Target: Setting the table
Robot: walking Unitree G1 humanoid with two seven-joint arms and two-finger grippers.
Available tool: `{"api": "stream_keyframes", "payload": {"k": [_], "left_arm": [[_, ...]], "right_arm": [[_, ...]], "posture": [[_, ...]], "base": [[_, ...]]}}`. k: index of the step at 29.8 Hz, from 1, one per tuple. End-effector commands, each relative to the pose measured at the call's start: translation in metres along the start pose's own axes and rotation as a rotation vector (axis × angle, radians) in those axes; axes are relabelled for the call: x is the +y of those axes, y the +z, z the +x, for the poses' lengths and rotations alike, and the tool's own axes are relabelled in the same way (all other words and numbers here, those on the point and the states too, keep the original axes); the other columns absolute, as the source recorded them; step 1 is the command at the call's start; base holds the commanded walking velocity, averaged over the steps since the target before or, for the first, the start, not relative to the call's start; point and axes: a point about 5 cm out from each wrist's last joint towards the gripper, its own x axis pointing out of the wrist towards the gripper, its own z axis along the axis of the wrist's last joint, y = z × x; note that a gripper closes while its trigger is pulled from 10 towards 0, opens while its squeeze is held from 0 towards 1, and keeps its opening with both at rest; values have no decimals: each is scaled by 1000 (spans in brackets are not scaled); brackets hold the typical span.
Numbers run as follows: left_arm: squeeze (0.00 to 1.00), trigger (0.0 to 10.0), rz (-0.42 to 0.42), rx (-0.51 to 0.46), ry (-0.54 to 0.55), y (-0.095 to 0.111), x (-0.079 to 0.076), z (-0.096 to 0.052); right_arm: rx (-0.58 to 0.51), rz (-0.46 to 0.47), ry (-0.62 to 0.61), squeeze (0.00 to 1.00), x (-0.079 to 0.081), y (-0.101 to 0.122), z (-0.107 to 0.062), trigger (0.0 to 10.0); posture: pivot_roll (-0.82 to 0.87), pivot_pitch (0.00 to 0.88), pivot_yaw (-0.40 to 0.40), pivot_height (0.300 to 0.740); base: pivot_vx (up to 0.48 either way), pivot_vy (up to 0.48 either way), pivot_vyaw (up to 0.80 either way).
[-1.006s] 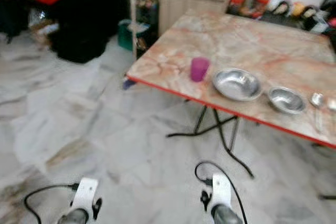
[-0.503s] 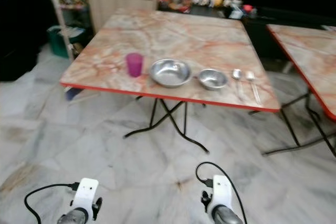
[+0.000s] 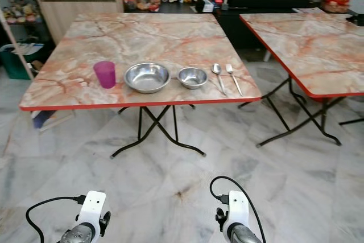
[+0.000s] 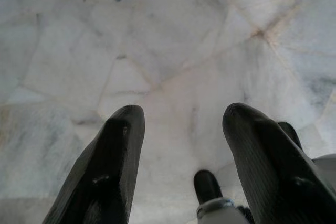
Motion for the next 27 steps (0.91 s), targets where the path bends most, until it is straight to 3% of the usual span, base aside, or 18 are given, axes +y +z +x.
{"api": "stream_keyframes", "payload": {"k": [1, 11, 17, 22, 27], "left_arm": [[0, 10000, -2, -1, 0, 2, 1, 1], [0, 10000, -47, 16, 31, -1, 3, 0], [0, 10000, -53, 17, 32, -1, 3, 0], [0, 10000, -57, 17, 32, -1, 4, 0], [0, 10000, -59, 16, 32, -1, 4, 0]], "right_arm": [[-27, 15, 0, 0, 2, 7, 1, 10000], [-16, 16, -13, 0, -1, 4, 1, 10000], [-11, 37, -21, 0, -2, 4, 1, 10000], [-22, 36, -21, 0, -2, 6, 1, 10000], [-29, 38, -23, 0, -1, 7, 1, 10000]], "posture": [[86, 31, -50, 740], [87, 57, -55, 740], [86, 63, -57, 740], [84, 70, -57, 740], [84, 75, -55, 740]], "base": [[0, 0, 0], [0, 0, 0], [254, 0, 0], [263, 0, -691], [274, 0, 0]]}}
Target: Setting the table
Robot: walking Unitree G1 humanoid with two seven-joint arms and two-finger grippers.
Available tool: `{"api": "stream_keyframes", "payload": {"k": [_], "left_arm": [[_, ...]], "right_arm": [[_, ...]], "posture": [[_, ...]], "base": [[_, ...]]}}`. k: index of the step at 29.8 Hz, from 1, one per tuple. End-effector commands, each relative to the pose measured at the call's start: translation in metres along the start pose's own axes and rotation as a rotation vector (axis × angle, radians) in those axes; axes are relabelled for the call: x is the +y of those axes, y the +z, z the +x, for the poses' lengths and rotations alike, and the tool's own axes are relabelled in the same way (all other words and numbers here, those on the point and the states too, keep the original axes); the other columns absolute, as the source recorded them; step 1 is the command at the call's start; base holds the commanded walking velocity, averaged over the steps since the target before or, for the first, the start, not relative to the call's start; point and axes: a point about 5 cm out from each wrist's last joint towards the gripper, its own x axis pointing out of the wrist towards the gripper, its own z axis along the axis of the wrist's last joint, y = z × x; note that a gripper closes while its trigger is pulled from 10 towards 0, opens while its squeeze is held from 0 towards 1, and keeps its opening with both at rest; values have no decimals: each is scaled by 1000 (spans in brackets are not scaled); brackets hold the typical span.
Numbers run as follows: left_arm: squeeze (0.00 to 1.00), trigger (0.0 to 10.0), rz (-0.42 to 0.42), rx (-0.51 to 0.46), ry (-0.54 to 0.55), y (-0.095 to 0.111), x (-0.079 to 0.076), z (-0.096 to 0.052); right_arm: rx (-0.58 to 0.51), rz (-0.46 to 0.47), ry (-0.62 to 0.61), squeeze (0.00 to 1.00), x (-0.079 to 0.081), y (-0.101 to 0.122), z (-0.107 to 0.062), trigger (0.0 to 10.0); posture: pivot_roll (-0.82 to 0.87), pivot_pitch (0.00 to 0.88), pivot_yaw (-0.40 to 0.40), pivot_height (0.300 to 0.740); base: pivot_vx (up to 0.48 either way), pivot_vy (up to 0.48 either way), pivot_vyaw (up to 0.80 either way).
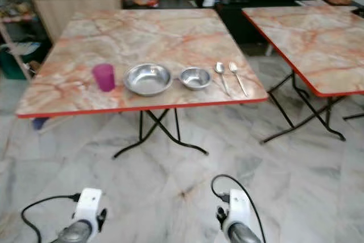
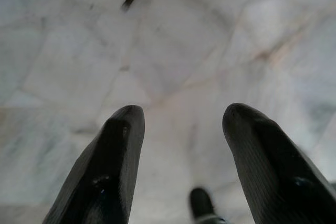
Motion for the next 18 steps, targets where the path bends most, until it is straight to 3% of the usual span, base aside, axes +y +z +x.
{"api": "stream_keyframes", "payload": {"k": [1, 18], "left_arm": [[0, 10000, -2, 47, 36, -14, 14, -4], [0, 10000, 1, 45, 36, -15, 15, -4]], "right_arm": [[-35, 6, 22, 0, 10, 10, 2, 10000], [-30, 16, 19, 0, 11, 9, 2, 10000]], "posture": [[84, 75, -55, 740], [87, 81, -51, 740]], "base": [[274, 0, 0], [288, 0, 0]]}}
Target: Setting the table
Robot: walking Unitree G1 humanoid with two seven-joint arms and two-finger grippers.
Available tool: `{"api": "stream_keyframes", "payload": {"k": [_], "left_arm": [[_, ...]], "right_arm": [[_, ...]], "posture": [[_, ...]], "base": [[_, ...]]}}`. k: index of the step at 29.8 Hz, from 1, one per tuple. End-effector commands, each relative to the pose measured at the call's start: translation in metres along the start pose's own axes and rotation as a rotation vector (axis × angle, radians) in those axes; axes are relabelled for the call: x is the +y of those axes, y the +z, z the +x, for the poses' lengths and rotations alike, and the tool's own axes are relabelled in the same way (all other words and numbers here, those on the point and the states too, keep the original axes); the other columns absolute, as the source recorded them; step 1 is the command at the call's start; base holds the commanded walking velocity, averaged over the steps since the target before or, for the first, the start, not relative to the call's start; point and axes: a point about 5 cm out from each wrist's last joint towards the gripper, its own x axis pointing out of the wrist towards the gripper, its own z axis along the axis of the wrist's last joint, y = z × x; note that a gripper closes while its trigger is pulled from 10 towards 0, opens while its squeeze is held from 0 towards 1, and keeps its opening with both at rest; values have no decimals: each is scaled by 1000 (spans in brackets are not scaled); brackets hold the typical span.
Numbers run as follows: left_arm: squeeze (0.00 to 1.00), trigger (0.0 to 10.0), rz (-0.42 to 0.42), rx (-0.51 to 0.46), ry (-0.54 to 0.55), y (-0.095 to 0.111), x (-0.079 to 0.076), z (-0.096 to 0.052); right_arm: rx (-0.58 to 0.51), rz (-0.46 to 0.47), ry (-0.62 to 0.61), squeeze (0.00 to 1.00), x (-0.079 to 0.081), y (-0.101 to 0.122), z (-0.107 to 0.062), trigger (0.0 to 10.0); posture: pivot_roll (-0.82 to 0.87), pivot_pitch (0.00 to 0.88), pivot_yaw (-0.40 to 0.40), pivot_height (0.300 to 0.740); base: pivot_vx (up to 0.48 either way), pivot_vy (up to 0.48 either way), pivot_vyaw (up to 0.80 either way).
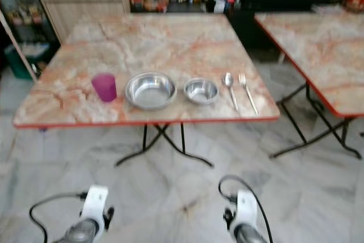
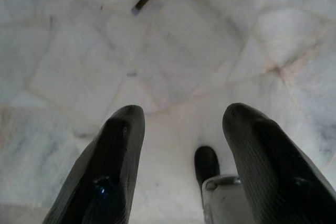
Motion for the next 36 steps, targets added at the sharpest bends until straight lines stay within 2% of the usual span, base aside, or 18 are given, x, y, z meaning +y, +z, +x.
{"api": "stream_keyframes", "payload": {"k": [1, 23, 27, 30, 32, 34, 36], "left_arm": [[0, 10000, -8, 14, 0, -4, -1, -1], [0, 10000, -5, 14, 1, -5, 0, -1], [0, 10000, 9, 10, 15, -6, 2, -2], [0, 10000, 17, -12, 54, -5, 9, -2], [0, 10000, 2, -58, 126, -2, 23, -4], [0, 10000, -5, -123, 277, 3, 49, -8], [0, 10000, -9, -129, 302, 3, 54, -9]], "right_arm": [[-3, 9, 2, 0, 1, 1, 0, 10000], [0, 4, 12, 0, 4, 0, 0, 10000], [0, 2, 13, 0, 5, 0, 0, 10000], [2, 0, 14, 0, 5, -1, 0, 10000], [4, -3, 14, 0, 5, -1, 0, 10000], [7, -5, 13, 0, 3, -2, 0, 10000], [8, -8, 14, 0, 3, -3, 0, 10000]], "posture": [[89, 80, -51, 740], [96, 84, -49, 740], [96, 85, -48, 740], [99, 85, -49, 740], [100, 89, -49, 740], [112, 96, -50, 740], [118, 98, -52, 740]], "base": [[292, 0, 0], [302, 0, 0], [63, 0, 0], [0, 0, 0], [0, 0, 0], [0, 0, 0], [0, 0, 0]]}}
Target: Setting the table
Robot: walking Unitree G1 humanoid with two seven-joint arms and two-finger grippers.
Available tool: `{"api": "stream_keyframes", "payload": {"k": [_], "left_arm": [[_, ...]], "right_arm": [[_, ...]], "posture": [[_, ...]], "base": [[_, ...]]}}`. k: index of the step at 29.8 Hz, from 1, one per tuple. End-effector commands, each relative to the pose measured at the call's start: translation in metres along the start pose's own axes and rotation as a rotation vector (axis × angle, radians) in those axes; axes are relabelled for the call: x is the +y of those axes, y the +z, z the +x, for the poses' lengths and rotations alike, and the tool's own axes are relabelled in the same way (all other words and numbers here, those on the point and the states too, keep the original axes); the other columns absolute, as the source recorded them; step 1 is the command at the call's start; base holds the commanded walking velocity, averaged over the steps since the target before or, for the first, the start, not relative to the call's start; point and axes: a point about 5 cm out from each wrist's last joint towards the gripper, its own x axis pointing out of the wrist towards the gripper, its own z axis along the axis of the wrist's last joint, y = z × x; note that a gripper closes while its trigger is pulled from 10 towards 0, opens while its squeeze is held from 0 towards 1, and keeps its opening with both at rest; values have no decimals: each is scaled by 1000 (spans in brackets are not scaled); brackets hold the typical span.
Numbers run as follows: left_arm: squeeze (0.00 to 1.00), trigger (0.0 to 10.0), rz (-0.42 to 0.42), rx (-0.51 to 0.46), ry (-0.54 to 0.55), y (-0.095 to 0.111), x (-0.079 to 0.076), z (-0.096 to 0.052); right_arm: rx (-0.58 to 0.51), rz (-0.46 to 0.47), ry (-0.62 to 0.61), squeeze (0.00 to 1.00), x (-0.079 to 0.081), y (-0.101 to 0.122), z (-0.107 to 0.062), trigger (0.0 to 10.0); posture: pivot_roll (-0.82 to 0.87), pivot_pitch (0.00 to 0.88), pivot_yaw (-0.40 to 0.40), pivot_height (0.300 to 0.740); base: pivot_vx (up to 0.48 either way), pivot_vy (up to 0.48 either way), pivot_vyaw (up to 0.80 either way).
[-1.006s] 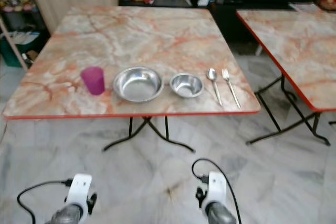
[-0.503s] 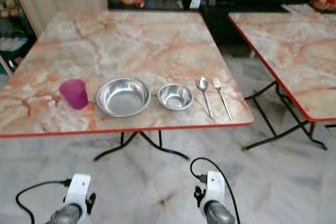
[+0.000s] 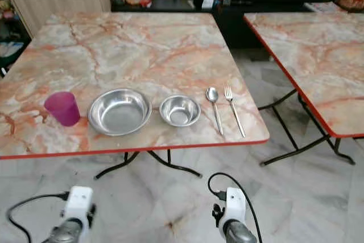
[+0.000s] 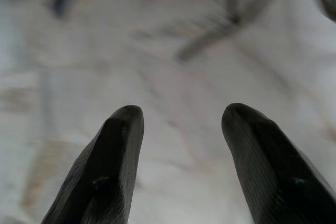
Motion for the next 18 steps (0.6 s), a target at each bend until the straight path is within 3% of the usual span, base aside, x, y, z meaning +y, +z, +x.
{"api": "stream_keyframes", "payload": {"k": [1, 2, 4, 12, 18], "left_arm": [[0, 10000, -15, 6, 40, -6, 4, -3], [0, 10000, -28, -26, 120, -4, 22, -2], [0, 10000, -33, -54, 163, -1, 32, -1], [0, 10000, -63, -274, 185, 27, 44, -2], [0, 10000, -105, -453, 218, 42, 53, -18]], "right_arm": [[11, -3, -10, 0, -4, -4, -1, 10000], [15, -10, -7, 0, -4, -5, -1, 10000], [17, -12, -5, 0, -4, -5, -2, 10000], [16, -19, 4, 0, -2, -5, -1, 10000], [22, -21, 1, 0, -4, -7, -2, 10000]], "posture": [[118, 98, -52, 740], [128, 103, -54, 740], [128, 103, -54, 740], [144, 113, -49, 740], [153, 111, -51, 740]], "base": [[0, 0, 0], [0, 0, 0], [0, 0, 0], [0, 0, 0], [0, 0, 0]]}}
